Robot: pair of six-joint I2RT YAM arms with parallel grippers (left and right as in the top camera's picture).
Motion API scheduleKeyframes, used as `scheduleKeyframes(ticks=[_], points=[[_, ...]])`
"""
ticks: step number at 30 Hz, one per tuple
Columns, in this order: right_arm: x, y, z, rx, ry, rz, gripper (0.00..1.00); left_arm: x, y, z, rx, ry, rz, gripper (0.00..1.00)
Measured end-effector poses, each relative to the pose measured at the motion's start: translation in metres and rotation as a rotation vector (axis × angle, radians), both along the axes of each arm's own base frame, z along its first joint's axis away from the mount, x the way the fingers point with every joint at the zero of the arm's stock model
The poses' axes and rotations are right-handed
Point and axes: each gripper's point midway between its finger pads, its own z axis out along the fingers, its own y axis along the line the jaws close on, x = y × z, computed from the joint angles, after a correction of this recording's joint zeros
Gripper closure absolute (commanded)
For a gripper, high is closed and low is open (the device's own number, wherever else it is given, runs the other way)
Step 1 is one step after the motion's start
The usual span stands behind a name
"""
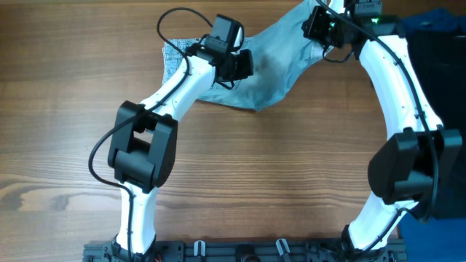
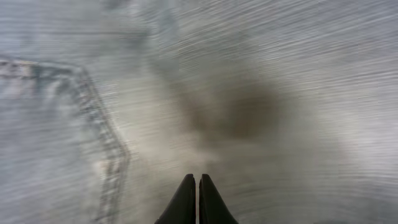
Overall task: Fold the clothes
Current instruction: 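Fold the leg end leftward over the waistband with the right gripper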
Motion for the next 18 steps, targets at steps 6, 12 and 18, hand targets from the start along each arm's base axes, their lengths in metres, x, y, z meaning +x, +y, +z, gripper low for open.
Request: scheduleKeyframes(ticks=[6, 12, 18], points=[[-0.001, 0.010, -0.003, -0.008, 0.000, 0.028, 0.96, -0.004, -0.017, -0.033, -0.004, 0.045, 0.005, 0.96], [-0.006, 0.021, -0.005, -0.011, 0.015, 0.052, 0.96, -0.007, -0.015, -0.062, 0.018, 0.091, 0.009, 0.96], [-0.018, 0.021, -0.007, -0.019, 0.072, 0.053, 0.96, 0.013, 0.014, -0.057, 0.018, 0.070, 0.072, 0.96]])
